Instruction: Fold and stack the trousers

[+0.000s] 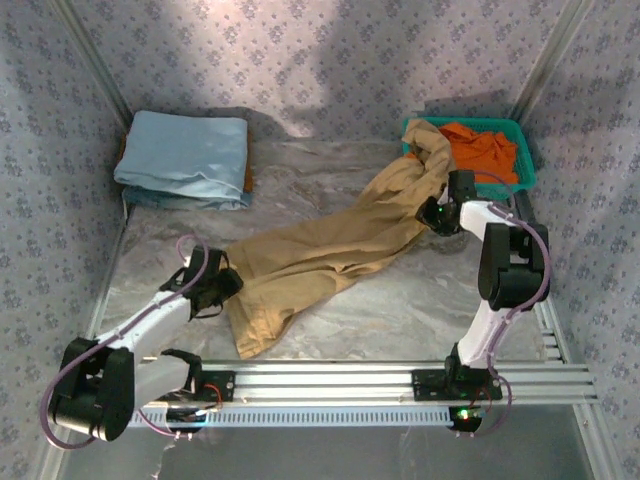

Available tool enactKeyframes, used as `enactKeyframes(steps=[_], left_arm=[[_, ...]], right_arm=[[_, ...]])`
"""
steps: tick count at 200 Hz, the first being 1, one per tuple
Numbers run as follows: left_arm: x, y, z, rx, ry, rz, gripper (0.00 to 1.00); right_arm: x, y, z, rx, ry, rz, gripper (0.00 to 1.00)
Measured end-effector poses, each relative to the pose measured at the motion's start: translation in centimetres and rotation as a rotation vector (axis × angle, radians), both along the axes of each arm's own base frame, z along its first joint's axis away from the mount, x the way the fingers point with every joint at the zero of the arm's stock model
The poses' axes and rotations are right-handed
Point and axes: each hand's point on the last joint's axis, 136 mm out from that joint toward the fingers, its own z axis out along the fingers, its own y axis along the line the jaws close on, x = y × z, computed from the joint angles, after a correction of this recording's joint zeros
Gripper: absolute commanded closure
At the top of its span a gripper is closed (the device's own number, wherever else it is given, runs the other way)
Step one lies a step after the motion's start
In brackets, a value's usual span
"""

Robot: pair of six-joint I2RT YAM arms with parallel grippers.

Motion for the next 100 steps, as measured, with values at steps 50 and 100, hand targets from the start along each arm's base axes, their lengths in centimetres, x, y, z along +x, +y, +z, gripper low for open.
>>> enactKeyframes(steps=[50,100], left_arm=[[0.4,0.8,0.9,0.004,-0.023,0.005,1.00],[1.8,2.0,5.5,-0.016,-0.130,0.044,1.00]], right_arm=[[-0.4,0.4,2.7,-0.004,-0.059,0.023,1.00],[-2.2,1.2,14.5,-0.038,-0.320,0.030,1.00]])
